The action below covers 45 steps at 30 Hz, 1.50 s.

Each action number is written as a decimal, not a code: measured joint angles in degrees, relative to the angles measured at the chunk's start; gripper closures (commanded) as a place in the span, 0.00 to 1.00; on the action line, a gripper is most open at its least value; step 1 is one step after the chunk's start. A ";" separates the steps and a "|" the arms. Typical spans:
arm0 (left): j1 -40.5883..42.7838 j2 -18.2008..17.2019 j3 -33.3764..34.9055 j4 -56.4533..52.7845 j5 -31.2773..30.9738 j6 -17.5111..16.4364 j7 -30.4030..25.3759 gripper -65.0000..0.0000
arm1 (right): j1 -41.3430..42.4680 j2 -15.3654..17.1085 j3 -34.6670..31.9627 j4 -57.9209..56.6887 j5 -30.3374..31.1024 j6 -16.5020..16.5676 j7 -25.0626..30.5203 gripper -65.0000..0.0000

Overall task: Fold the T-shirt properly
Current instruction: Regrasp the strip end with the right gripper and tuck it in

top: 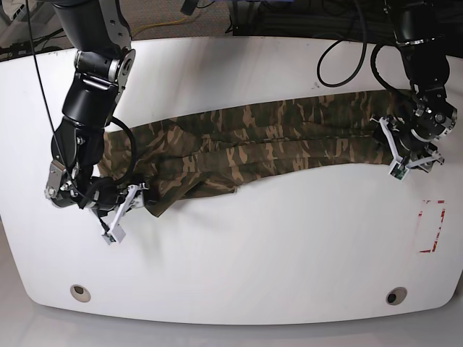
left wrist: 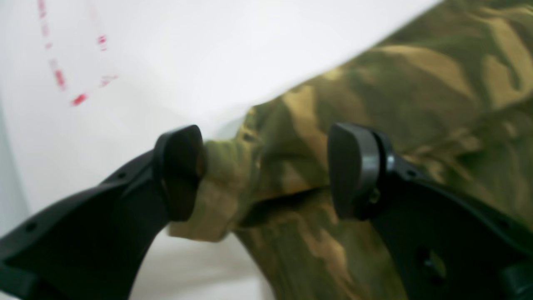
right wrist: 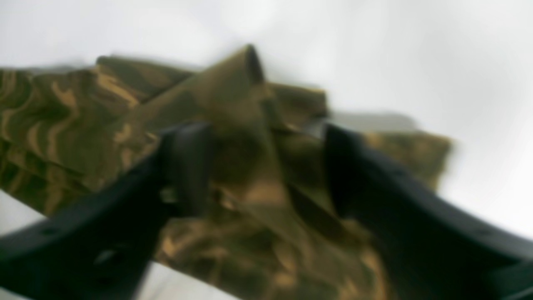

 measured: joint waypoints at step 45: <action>0.61 0.00 0.09 -7.13 -0.48 0.24 -1.33 0.34 | -22.71 2.03 10.64 21.79 21.66 -0.02 -5.55 1.00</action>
